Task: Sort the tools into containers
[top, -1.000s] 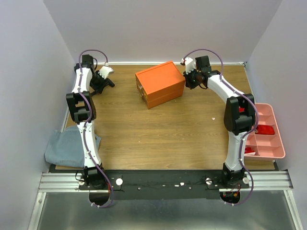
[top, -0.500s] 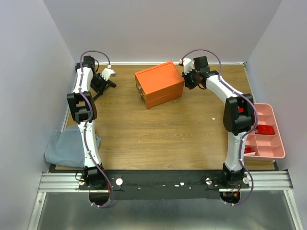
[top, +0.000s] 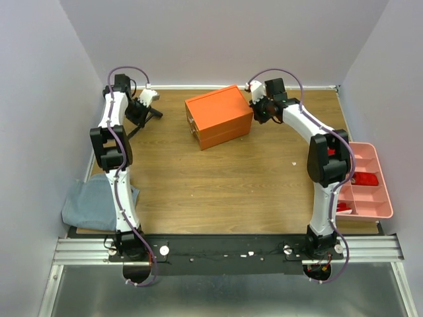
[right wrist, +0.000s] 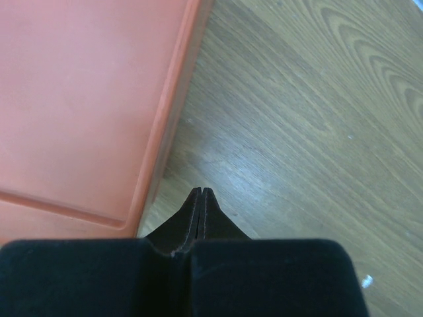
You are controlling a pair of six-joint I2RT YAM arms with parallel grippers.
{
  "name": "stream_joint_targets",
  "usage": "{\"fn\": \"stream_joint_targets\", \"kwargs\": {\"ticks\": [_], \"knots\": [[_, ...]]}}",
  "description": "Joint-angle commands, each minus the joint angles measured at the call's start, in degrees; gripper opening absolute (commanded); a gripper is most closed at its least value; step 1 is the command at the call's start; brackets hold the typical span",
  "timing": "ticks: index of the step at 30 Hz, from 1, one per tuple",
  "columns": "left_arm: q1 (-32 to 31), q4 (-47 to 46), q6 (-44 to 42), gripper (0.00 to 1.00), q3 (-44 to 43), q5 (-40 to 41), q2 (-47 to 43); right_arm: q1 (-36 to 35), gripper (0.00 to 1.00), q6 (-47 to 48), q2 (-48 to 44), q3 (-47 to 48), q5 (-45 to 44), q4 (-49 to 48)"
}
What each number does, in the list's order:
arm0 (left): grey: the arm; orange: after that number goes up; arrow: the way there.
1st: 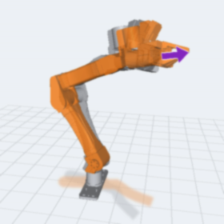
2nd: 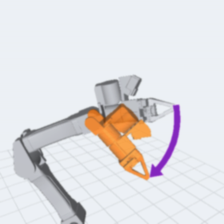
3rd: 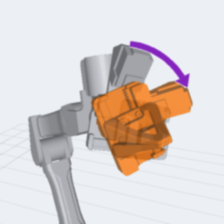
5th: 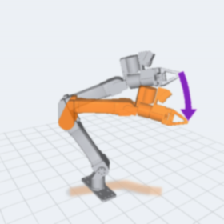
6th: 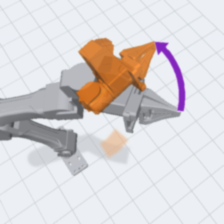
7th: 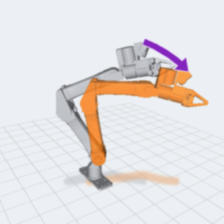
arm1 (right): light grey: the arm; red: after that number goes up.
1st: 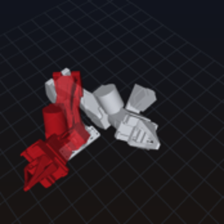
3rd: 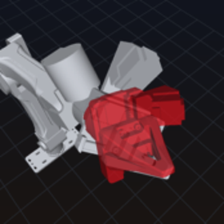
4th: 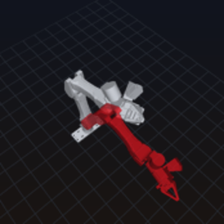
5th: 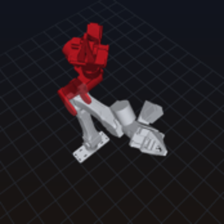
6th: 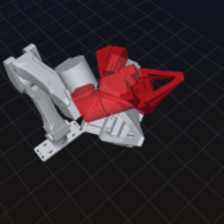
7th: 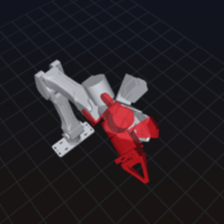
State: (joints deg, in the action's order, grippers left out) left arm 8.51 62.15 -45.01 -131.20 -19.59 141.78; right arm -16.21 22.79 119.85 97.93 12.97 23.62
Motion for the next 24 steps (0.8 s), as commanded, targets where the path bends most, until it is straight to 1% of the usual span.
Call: {"fn": "stream_joint_targets", "kwargs": {"ticks": [1, 2, 3, 4, 5, 6, 7, 8, 10, 13, 14, 17, 20, 24], "knots": [[-4.9, -8.8, 7.5, 0.0, 1.3, -9.0, -15.1, -1.5, 0.01, 3.1, -2.9, -2.6, -9.3, -2.6], [-7.1, -9.2, 7.9, 0.0, 1.1, -9.7, -16.3, -1.4, 0.01, 3.8, -3.0, -3.0, -14.2, -3.6], [-8.3, -9.9, 7.8, 0.0, 0.8, -9.6, -18.3, -1.0, 0.01, 4.4, -3.7, -3.4, -15.2, -4.6], [-9.3, -10.1, 8.0, 0.0, 0.2, -9.7, -19.1, -0.3, 0.07, 4.7, -4.1, -4.1, -16.3, -5.2], [-12.2, -10.3, 8.4, 0.0, -0.6, -9.7, -19.8, 0.0, 0.18, 4.7, -4.6, -4.4, -17.6, -5.4], [-13.2, -10.9, 9.4, 0.0, -1.2, -9.8, -20.9, 0.5, 0.36, 4.7, -5.1, -4.6, -17.9, -5.4], [-14.3, -11.4, 10.4, 0.0, -1.8, -9.5, -21.4, 1.1, 0.63, 4.9, -5.9, -4.7, -18.0, -5.2], [-15.4, -11.9, 11.1, 0.0, -2.4, -9.6, -22.0, 1.3, 0.71, 4.8, -6.2, -4.9, -18.9, -5.1], [-17.7, -14.2, 14.2, 0.0, -2.7, -9.8, -23.3, 2.0, 0.81, 4.5, -7.3, -5.4, -18.9, -5.0], [-20.2, -16.8, 17.9, 0.0, -3.7, -10.3, -23.7, 2.5, 0.9, 3.2, -8.4, -6.3, -18.7, -4.9], [-20.7, -17.1, 18.7, 0.0, -4.9, -10.4, -23.4, 2.5, 0.91, 3.0, -9.4, -6.4, -18.2, -4.7], [-22.5, -17.6, 21.5, 0.0, -6.9, -10.7, -21.5, 2.5, 0.94, 2.4, -11.9, -8.4, -17.9, -4.8], [-24.2, -19.4, 24.1, 0.0, -6.7, -11.4, -19.5, 2.7, 0.94, 2.0, -14.2, -11.0, -17.5, -5.6], [-26.9, -20.6, 23.3, 0.0, -5.5, -11.4, -16.7, 2.8, 0.94, 1.6, -17.6, -14.3, -15.6, -5.4]]}}
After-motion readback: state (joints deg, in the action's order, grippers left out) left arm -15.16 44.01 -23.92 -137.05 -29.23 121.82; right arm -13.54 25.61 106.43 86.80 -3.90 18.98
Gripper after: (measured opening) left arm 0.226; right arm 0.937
